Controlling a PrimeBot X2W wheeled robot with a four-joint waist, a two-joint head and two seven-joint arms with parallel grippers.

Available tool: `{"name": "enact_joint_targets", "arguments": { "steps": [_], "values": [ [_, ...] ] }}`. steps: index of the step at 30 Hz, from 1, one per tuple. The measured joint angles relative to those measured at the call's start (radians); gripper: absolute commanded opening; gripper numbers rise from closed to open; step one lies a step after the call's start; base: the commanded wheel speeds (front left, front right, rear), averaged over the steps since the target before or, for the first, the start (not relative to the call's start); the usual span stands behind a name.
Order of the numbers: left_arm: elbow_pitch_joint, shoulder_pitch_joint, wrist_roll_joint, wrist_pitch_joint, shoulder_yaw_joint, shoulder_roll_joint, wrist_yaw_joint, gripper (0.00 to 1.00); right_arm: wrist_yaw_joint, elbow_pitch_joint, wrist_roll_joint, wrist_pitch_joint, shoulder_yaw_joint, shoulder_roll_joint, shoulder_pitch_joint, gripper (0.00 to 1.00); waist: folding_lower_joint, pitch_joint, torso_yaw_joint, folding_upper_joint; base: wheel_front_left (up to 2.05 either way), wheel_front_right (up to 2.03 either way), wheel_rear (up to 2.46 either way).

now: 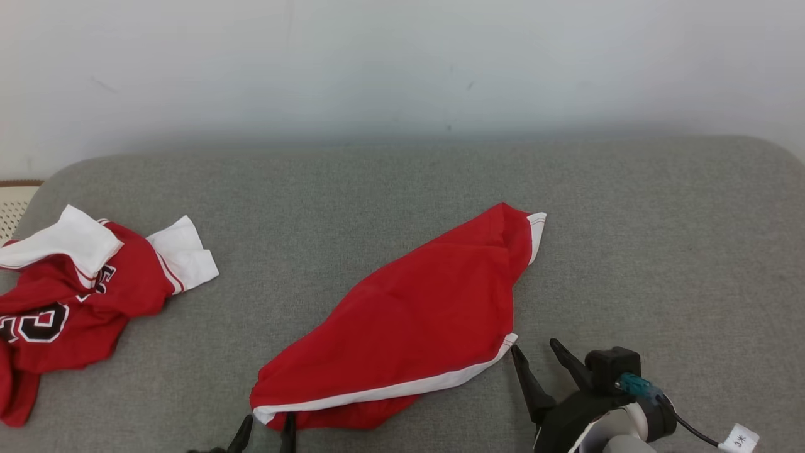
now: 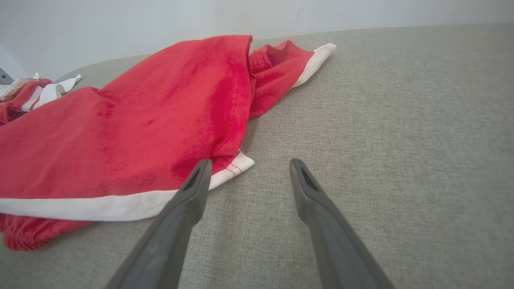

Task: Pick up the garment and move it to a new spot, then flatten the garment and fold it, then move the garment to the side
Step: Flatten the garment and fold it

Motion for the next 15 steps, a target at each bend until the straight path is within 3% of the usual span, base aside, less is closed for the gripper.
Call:
{"name": "enact_joint_targets", "arguments": {
  "steps": [15],
  "values": [
    [0.027,-0.068,-0.033,0.000,-0.045,0.000,-0.005,1.00,0.000,0.221,0.090,-0.009,0.127,0.024,-0.160,1.00,0.0000,0.060,0.026,0.0000,0.00,0.00,0.00]
  ]
}}
